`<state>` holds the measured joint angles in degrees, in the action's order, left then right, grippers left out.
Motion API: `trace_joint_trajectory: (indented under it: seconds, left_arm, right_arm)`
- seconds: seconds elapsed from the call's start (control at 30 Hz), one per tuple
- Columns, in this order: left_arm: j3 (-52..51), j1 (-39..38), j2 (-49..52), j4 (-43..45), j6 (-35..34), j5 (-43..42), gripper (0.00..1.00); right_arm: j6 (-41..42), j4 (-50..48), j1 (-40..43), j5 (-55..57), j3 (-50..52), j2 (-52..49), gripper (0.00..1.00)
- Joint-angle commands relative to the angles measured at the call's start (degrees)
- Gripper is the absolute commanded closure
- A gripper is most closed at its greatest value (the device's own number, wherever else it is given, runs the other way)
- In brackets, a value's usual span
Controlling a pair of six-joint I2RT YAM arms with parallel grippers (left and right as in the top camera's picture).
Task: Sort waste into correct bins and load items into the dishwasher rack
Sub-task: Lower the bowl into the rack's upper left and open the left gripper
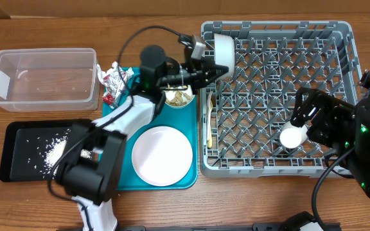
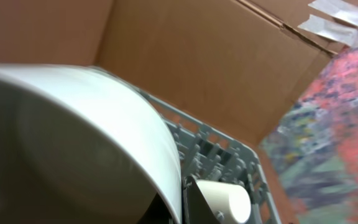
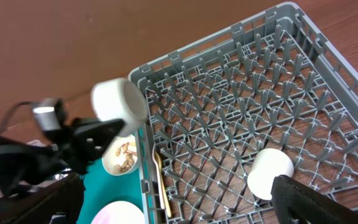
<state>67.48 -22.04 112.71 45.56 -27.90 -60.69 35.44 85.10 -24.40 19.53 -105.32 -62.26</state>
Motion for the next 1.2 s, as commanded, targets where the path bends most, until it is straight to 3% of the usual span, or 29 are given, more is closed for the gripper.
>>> trace_joint_trajectory:
  seconds: [0.0,0.5,1.17]
  left_arm:
    - [3.63,-0.94,4.33,1.25,-4.94,-1.25,0.96]
    - [5.66,-2.82,8.79,2.49,-4.61,1.57,0.96]
    - [5.64,-3.5,8.81,-7.78,1.2,3.52,0.96]
  right_arm:
    - [0.37,0.11,0.11,0.81,-0.13,0.42,0.0]
    - [0.39,1.22,0.11,0.79,-0.13,0.42,0.0]
    - [0.39,2.75,0.11,0.81,-0.13,0.44,0.0]
